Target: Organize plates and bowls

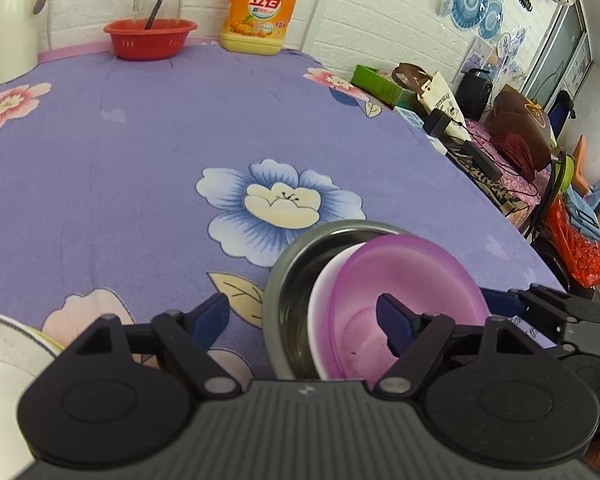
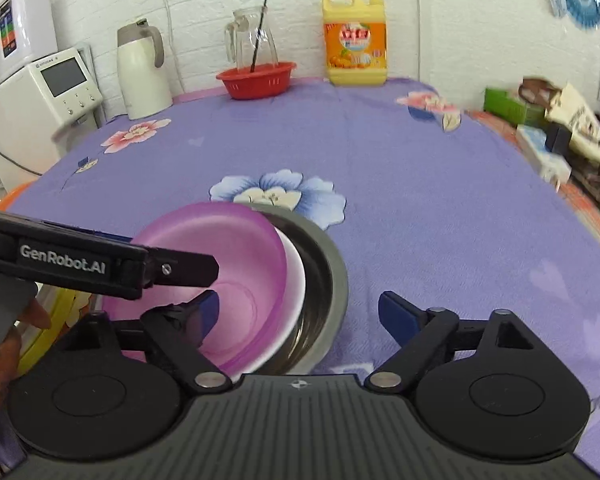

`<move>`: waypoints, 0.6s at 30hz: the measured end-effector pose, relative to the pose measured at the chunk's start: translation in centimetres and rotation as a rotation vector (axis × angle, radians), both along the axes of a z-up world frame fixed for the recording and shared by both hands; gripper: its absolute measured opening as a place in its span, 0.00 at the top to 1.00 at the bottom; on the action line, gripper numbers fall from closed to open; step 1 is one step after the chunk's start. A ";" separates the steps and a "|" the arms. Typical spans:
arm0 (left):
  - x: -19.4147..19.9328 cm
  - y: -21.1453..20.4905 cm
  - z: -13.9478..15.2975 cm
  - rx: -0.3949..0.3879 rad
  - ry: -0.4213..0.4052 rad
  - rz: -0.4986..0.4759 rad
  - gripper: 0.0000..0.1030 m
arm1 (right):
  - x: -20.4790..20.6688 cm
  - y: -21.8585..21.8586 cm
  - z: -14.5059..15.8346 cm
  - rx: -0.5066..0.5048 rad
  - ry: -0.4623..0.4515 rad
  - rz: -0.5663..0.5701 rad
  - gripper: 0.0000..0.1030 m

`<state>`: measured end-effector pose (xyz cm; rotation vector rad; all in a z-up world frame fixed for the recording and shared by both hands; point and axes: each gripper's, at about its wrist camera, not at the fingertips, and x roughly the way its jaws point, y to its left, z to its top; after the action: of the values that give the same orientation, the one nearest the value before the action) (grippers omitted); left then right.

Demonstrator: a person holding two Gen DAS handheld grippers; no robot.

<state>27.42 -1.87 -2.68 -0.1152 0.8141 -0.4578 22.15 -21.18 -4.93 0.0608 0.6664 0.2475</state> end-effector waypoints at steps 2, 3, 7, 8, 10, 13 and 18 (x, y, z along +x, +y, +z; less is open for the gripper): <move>0.1 -0.1 -0.4 0.002 0.012 0.000 0.23 | 0.2 -0.6 -0.5 0.056 0.023 -0.016 0.00; 0.0 -0.2 -0.5 0.002 0.008 -0.003 0.26 | 0.2 -0.7 -0.6 0.076 0.027 -0.021 0.00; -0.6 -0.4 -0.7 -0.016 -0.013 -0.011 0.34 | -0.2 -0.4 -0.8 0.089 0.003 -0.015 0.00; -0.8 -0.4 -0.7 -0.019 -0.022 -0.008 0.34 | -0.3 -0.4 -0.9 0.094 -0.005 -0.018 0.00; -1.0 -0.4 -0.8 -0.022 -0.029 0.007 0.34 | -0.7 -0.5 -1.1 0.105 -0.023 -0.027 0.00; -0.8 -0.5 -0.7 -0.063 -0.014 0.021 0.47 | -0.8 0.0 -1.0 0.104 -0.037 -0.029 0.00; -2.0 0.4 0.0 -0.180 0.017 0.046 0.49 | -1.8 1.1 0.3 0.106 -0.048 0.012 0.00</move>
<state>25.45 -1.44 -2.66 -0.3043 0.7843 -0.4867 20.35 -20.12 -4.63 0.1521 0.6053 0.2949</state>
